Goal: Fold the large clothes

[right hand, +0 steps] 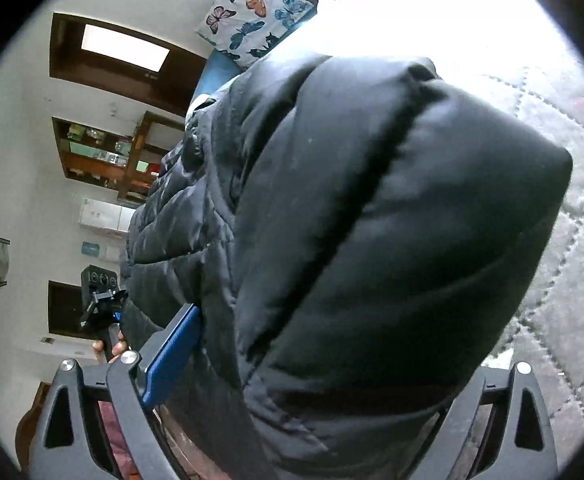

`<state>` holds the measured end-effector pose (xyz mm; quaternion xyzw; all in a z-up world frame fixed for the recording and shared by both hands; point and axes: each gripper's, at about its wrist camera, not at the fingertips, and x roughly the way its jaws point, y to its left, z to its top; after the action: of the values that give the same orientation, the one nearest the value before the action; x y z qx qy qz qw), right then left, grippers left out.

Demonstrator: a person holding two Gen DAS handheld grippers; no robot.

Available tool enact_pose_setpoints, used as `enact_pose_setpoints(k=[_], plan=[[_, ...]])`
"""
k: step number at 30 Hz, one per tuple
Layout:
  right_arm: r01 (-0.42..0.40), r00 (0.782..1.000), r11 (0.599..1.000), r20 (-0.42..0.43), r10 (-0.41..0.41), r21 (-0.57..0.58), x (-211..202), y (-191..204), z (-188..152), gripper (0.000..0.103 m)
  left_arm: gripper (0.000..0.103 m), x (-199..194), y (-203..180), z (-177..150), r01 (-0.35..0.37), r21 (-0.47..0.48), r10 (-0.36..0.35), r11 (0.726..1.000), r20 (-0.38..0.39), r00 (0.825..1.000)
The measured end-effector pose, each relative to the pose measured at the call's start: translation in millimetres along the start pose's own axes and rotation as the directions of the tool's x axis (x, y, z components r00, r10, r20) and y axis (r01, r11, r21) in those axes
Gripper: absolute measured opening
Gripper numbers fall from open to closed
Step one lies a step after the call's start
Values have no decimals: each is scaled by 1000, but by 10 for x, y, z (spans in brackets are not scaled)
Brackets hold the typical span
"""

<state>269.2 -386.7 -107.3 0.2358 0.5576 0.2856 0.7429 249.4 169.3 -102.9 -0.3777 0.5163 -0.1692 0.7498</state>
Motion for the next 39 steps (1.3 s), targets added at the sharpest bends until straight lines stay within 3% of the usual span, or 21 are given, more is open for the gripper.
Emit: enact_pose_setpoints(k=[3,7,10,14,16,18,23,26,28,31,39], plan=[[12,1000,1000,14,-12,-10,-3,40,-5,100,90,31,-63,-2,-13,10,13,1000,11,1000],[27,998,999,50,-25,-39,-70,121,-43,79,82,-36,-171,-88,-34,41,32,999,36,999],[32,998,998,59,-29,-55,-141,170,-61,73,82,-18,-211,-99,-43,41,42,998,32,999],[32,999,998,37,-30,-46,-113,137,-29,79,83,7,-216,-61,-40,41,39,998,20,999],[43,999,999,19,-43,-32,-68,86,-12,93,86,14,-177,-45,-33,34,33,999,6,999],[40,999,999,4,-40,-14,-18,38,-2,97,90,37,-109,-11,-34,28,34,999,-9,999],[-5,1000,999,18,6,-35,-10,16,19,99,88,48,-131,-4,-19,49,19,999,-5,1000],[6,999,999,48,-4,-54,-27,71,-21,87,77,4,-216,-65,-33,72,31,997,32,999],[24,996,996,86,-16,-86,-110,159,-71,66,70,-53,-352,-125,-64,114,56,991,74,996],[65,990,989,132,-47,-132,-269,366,-167,51,61,-129,-536,-191,-99,159,82,982,110,991],[192,966,950,220,-138,-247,-640,888,-385,44,56,-269,-1185,-391,-101,258,62,961,155,986]])
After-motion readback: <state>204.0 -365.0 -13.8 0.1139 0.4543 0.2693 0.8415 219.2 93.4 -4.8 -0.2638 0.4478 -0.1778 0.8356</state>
